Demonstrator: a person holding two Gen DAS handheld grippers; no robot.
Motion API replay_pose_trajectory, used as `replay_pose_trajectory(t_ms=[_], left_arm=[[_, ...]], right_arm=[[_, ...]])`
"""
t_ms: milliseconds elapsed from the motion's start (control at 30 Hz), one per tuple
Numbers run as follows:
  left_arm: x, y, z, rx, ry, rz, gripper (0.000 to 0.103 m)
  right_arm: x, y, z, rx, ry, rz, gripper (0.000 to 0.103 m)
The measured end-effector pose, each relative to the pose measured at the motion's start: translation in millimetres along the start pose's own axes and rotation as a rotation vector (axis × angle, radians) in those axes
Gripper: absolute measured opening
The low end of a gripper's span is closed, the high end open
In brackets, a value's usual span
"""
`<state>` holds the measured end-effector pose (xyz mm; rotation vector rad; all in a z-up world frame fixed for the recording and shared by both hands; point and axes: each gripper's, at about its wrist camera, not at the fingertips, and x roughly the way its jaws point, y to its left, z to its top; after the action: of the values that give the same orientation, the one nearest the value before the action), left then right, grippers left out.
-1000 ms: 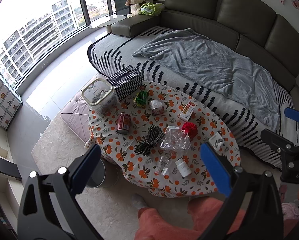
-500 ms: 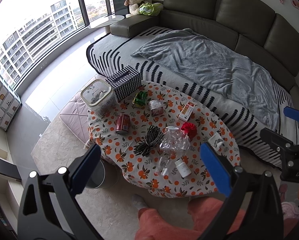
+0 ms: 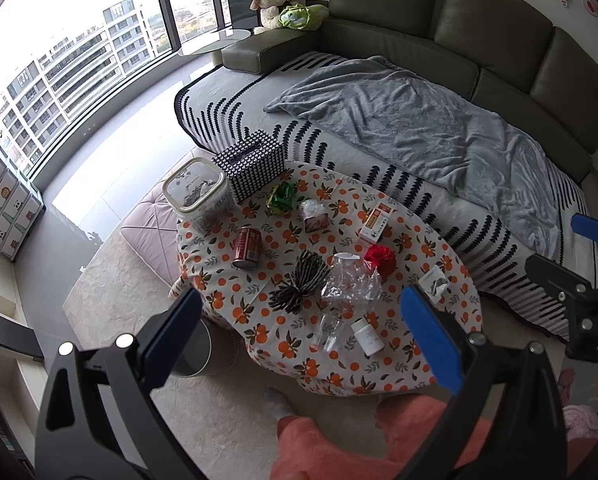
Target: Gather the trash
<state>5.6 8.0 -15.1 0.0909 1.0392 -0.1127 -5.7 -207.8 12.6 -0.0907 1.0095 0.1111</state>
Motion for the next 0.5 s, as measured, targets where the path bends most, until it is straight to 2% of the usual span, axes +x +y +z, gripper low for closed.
replay_pose_trajectory(t_ms=[267,500], left_arm=[[8.1,2.8,4.5,-0.004,0.013,0.012,0.099],[46.5,1.4,-11.9,0.014,0.075,0.036,0.099]], right_arm=[[11.7,-2.7,-1.3,0.016,0.014,-0.011,0.097],[50.8,-11.3,-17.7,0.010,0.082,-0.017,0.097]])
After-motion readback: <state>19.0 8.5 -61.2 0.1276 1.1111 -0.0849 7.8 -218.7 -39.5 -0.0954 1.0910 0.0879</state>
